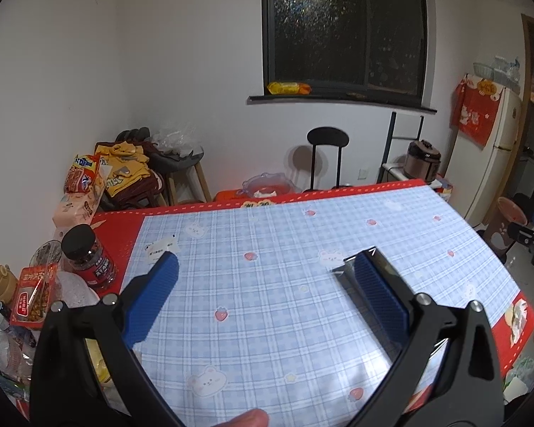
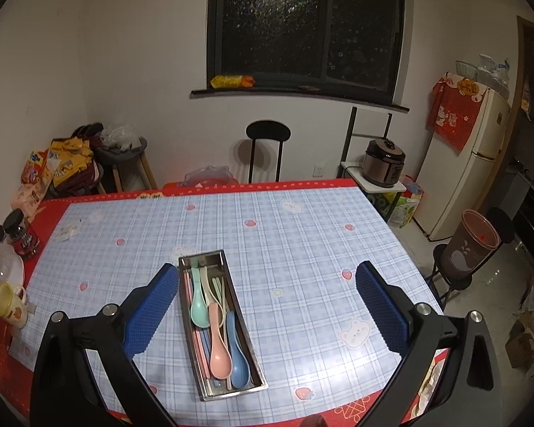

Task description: Organize utensils

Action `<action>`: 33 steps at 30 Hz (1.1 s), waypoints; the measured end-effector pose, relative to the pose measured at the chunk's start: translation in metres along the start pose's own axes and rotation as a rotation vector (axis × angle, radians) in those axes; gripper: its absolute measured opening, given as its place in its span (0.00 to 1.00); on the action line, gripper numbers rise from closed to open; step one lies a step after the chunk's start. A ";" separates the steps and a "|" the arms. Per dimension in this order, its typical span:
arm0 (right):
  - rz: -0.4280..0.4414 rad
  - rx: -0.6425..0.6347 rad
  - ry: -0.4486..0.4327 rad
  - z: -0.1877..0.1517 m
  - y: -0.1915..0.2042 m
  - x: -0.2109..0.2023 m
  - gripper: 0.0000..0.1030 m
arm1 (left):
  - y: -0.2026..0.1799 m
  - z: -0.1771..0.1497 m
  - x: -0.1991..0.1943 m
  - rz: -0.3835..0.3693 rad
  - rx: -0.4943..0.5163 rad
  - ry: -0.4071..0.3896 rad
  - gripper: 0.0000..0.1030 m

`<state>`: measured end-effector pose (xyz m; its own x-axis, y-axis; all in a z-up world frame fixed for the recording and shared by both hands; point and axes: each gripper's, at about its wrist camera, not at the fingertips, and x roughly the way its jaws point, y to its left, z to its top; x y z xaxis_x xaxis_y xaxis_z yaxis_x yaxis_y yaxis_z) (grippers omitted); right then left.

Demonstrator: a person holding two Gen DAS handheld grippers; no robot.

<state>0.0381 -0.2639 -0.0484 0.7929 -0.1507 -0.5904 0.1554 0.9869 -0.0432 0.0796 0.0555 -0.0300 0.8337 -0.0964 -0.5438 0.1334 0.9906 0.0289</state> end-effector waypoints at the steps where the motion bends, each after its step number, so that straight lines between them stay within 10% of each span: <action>1: -0.004 0.003 -0.016 0.001 0.000 -0.003 0.95 | -0.002 0.001 -0.002 -0.008 -0.003 -0.010 0.95; 33: -0.130 0.005 -0.094 0.004 -0.001 -0.030 0.95 | -0.033 0.005 0.001 -0.104 0.026 -0.020 0.95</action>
<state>0.0166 -0.2607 -0.0277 0.8177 -0.2817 -0.5021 0.2627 0.9586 -0.1100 0.0787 0.0223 -0.0272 0.8250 -0.2003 -0.5284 0.2328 0.9725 -0.0051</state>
